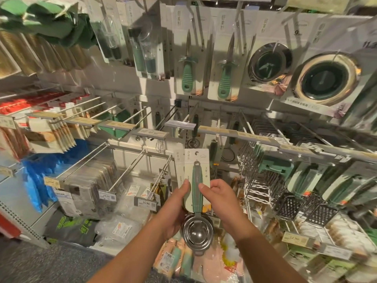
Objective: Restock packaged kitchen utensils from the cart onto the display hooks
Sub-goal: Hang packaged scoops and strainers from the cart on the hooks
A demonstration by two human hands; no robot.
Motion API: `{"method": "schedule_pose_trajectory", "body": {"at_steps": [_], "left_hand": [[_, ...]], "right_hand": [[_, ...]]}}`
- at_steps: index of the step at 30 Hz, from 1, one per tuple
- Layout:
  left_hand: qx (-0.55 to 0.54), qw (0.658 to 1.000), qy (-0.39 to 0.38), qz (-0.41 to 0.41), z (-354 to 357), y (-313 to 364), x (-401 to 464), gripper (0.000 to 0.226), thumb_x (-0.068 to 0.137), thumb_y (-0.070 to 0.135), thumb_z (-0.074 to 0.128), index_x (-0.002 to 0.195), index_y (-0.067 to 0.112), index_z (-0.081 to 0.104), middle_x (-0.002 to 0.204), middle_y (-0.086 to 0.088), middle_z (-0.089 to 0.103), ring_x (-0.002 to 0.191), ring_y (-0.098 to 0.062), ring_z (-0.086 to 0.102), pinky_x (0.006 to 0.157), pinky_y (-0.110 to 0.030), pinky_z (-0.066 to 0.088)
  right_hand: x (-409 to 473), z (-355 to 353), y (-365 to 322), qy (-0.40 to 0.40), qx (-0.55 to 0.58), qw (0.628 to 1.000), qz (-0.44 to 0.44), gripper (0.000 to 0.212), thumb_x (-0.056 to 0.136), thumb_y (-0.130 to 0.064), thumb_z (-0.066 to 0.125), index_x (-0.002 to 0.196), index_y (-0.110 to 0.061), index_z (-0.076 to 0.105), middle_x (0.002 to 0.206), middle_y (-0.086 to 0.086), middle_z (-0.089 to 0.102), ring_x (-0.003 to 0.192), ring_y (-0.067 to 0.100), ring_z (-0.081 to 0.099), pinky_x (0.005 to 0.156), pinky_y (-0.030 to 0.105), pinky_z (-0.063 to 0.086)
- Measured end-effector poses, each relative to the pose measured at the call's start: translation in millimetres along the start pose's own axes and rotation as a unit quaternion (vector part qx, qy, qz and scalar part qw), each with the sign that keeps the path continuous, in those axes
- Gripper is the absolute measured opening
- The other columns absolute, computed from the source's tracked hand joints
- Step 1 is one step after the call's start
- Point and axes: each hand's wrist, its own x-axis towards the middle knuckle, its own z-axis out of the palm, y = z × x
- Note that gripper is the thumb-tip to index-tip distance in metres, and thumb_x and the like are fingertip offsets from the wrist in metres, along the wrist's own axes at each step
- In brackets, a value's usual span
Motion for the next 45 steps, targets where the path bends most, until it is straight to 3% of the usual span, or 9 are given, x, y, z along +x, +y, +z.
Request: {"method": "schedule_pose_trajectory", "body": {"at_steps": [2,8,15,20,28,34,37,41,45], "left_hand": [[-0.008,1.0,-0.001,-0.006,-2,0,1,0.048,0.106,0.051,0.042,0.134,0.02,0.065,0.123,-0.015,0.074,0.115,-0.031,0.071,0.107,-0.052,0.05],[0.034,0.999,0.038,0.01,-2,1,9,0.04,0.105,0.039,0.055,0.139,0.019,0.057,0.123,-0.009,0.075,0.112,-0.029,0.073,0.102,-0.051,0.055],[0.031,0.995,0.087,0.026,-2,13,19,0.036,0.104,0.037,0.059,0.132,0.015,0.057,0.109,-0.01,0.079,0.099,-0.032,0.077,0.083,-0.047,0.063],[0.017,0.993,0.111,0.03,-4,15,21,0.037,0.103,0.04,0.06,0.132,0.018,0.059,0.111,-0.011,0.078,0.101,-0.036,0.076,0.095,-0.058,0.058],[0.059,0.984,0.152,0.071,-6,17,19,0.044,0.098,0.048,0.064,0.133,0.022,0.058,0.117,-0.004,0.077,0.108,-0.029,0.074,0.102,-0.056,0.054],[0.048,0.984,0.142,0.095,-8,22,17,0.06,0.103,0.041,0.059,0.153,0.016,0.037,0.103,0.01,0.06,0.109,-0.024,0.062,0.108,-0.051,0.049],[0.049,0.984,0.138,0.098,-11,23,16,0.067,0.101,0.044,0.06,0.155,0.013,0.035,0.122,0.002,0.064,0.109,-0.021,0.064,0.105,-0.047,0.051],[0.05,0.984,0.13,0.112,-12,27,9,0.058,0.104,0.04,0.057,0.151,0.012,0.039,0.104,0.012,0.062,0.093,-0.007,0.062,0.085,-0.032,0.052],[0.06,0.983,0.139,0.105,-16,26,10,0.036,0.103,0.041,0.059,0.131,0.023,0.046,0.107,0.01,0.066,0.101,-0.014,0.068,0.09,-0.036,0.056]], "right_hand": [[-1,-3,0,0.008,0.029,0.999,0.019,0.022,0.099,-0.029,0.068,0.108,-0.011,0.06,0.1,0.005,0.077,0.084,0.01,0.073,0.066,0.025,0.053],[1,-8,2,0.029,0.106,0.993,0.043,0.017,0.102,-0.023,0.063,0.117,-0.014,0.06,0.096,-0.001,0.076,0.077,0.005,0.075,0.065,0.025,0.055],[-7,-18,-3,0.025,0.11,0.994,0.008,0.018,0.104,-0.023,0.06,0.121,-0.018,0.06,0.108,0.003,0.078,0.091,0.016,0.077,0.064,0.029,0.06],[-8,-21,-11,0.038,0.102,0.993,-0.048,0.016,0.104,-0.019,0.059,0.12,-0.02,0.061,0.109,0.001,0.078,0.096,0.02,0.077,0.073,0.036,0.062],[10,-20,-16,0.096,0.079,0.991,-0.052,0.018,0.101,-0.025,0.065,0.119,-0.024,0.063,0.109,-0.006,0.077,0.096,0.011,0.075,0.083,0.037,0.062],[27,-13,-17,0.135,0.042,0.989,-0.038,0.019,0.1,-0.032,0.067,0.117,-0.024,0.062,0.107,-0.007,0.073,0.095,0.011,0.07,0.077,0.033,0.056],[40,-13,-21,0.14,0.043,0.988,-0.04,0.013,0.1,-0.033,0.066,0.11,-0.026,0.062,0.102,-0.006,0.072,0.093,0.013,0.068,0.074,0.031,0.052],[52,-14,-20,0.125,0.023,0.992,-0.013,0.055,0.1,-0.038,0.065,0.148,-0.015,0.05,0.132,0.003,0.065,0.112,0.021,0.062,0.097,0.04,0.05],[53,-16,-13,0.094,0.041,0.994,0.03,0.064,0.1,-0.036,0.066,0.156,-0.017,0.04,0.153,0.005,0.05,0.131,0.028,0.053,0.106,0.04,0.042]]}}
